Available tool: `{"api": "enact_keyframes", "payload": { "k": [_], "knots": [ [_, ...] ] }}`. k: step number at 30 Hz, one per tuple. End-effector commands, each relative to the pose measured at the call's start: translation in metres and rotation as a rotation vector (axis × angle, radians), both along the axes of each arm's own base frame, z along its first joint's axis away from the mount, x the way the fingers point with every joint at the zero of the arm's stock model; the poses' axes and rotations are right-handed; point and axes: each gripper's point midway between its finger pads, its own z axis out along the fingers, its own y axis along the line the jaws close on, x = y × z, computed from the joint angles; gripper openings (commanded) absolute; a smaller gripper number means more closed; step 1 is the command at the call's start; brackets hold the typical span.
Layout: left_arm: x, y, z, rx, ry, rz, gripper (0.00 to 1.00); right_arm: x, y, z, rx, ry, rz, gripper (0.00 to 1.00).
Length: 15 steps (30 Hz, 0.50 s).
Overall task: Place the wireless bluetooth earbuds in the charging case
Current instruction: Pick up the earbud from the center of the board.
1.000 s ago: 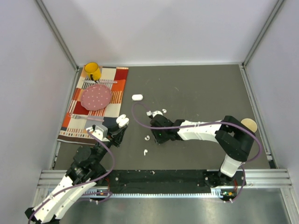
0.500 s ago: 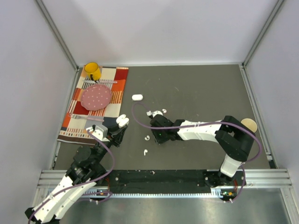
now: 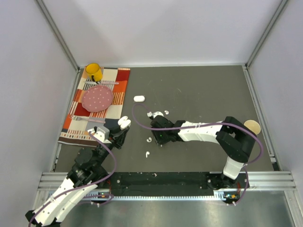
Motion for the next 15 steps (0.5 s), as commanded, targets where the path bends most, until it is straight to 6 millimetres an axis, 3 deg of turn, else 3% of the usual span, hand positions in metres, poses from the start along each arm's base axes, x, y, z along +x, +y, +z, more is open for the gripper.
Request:
{"api": "enact_keyframes", "payload": {
  "k": [1, 15],
  "knots": [
    [-0.0175, 0.0174, 0.0436, -0.154, -0.145, 0.005, 0.00, 0.0018, 0.0036, 0.0024, -0.013, -0.026, 0.016, 0.35],
    [-0.0169, 0.0163, 0.0441, -0.164, -0.151, 0.002, 0.00, 0.0003, -0.0016, 0.0059, -0.023, -0.043, 0.041, 0.33]
  ]
}}
